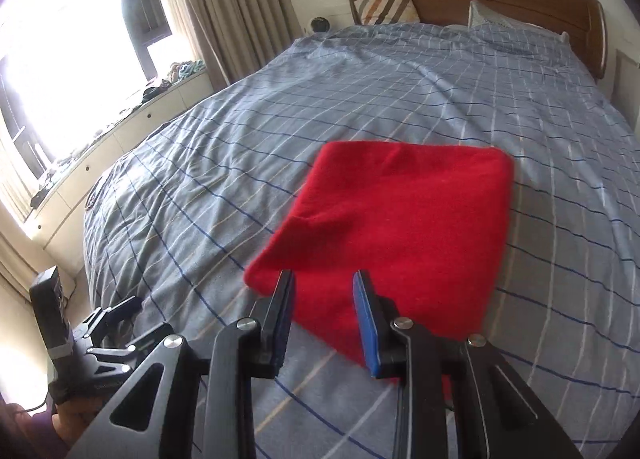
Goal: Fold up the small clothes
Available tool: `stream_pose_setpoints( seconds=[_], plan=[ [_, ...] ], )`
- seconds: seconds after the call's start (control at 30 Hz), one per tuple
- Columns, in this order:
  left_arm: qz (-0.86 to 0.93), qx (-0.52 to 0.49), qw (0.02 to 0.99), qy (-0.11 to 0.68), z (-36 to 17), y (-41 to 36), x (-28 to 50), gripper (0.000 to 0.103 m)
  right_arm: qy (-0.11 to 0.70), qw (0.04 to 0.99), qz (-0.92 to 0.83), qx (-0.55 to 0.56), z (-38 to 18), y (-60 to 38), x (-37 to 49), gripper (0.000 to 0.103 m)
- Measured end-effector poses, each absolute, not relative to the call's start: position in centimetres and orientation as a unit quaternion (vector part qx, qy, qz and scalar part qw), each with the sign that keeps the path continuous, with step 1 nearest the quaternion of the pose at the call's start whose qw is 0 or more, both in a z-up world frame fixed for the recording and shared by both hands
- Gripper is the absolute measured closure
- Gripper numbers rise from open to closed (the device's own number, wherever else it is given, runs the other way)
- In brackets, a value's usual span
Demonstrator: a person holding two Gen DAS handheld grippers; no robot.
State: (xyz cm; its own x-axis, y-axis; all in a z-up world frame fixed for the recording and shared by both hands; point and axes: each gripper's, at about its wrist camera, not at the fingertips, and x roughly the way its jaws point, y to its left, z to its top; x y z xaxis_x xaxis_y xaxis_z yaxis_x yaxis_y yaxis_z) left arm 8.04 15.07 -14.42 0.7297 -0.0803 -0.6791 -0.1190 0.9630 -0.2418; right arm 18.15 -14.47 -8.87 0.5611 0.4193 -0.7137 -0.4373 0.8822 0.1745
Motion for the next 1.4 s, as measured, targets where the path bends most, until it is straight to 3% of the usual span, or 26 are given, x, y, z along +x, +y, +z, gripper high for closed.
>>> stream_pose_setpoints(
  seconds=[0.17, 0.4, 0.43, 0.57, 0.6, 1.03, 1.17, 1.27, 1.4],
  plan=[
    [0.013, -0.124, 0.921, 0.368, -14.5, 14.9, 8.0, 0.001, 0.481, 0.855, 0.193, 0.007, -14.2, -17.8, 18.1, 0.072],
    [0.023, -0.110, 0.922, 0.370, -14.4, 14.4, 7.8, 0.001, 0.442, 0.875, 0.196, 0.004, -13.4, -18.0, 11.6, 0.072],
    [0.025, -0.106, 0.922, 0.371, -14.5, 14.2, 7.8, 0.001, 0.435, 0.880, 0.191, 0.002, -13.2, -18.2, 10.6, 0.069],
    [0.033, -0.089, 0.922, 0.375, -14.4, 13.6, 7.9, 0.001, 0.404, 0.902, 0.154, 0.007, -12.7, -20.1, 6.9, 0.029],
    [0.034, -0.085, 0.922, 0.375, -14.4, 13.5, 7.9, 0.001, 0.394, 0.908, 0.142, 0.010, -12.5, -20.7, 6.0, 0.028],
    [0.050, -0.039, 0.919, 0.389, -14.5, 12.5, 7.8, 0.001, 0.399, 0.909, 0.108, 0.061, -14.4, -23.7, 3.3, 0.028],
    [0.010, -0.073, 0.923, 0.377, -11.9, 11.8, 8.8, 0.001, 0.400, 0.907, 0.113, 0.066, -14.5, -24.3, 3.8, 0.028],
    [-0.074, -0.119, 0.915, 0.378, -9.1, 10.3, 12.3, 0.001, 0.400, 0.905, 0.119, 0.087, -14.0, -25.3, 6.0, 0.028],
    [-0.180, -0.164, 0.865, 0.439, -8.2, 7.5, 20.7, 0.001, 0.385, 0.904, 0.131, 0.131, -12.4, -26.3, 10.9, 0.028]
  ],
)
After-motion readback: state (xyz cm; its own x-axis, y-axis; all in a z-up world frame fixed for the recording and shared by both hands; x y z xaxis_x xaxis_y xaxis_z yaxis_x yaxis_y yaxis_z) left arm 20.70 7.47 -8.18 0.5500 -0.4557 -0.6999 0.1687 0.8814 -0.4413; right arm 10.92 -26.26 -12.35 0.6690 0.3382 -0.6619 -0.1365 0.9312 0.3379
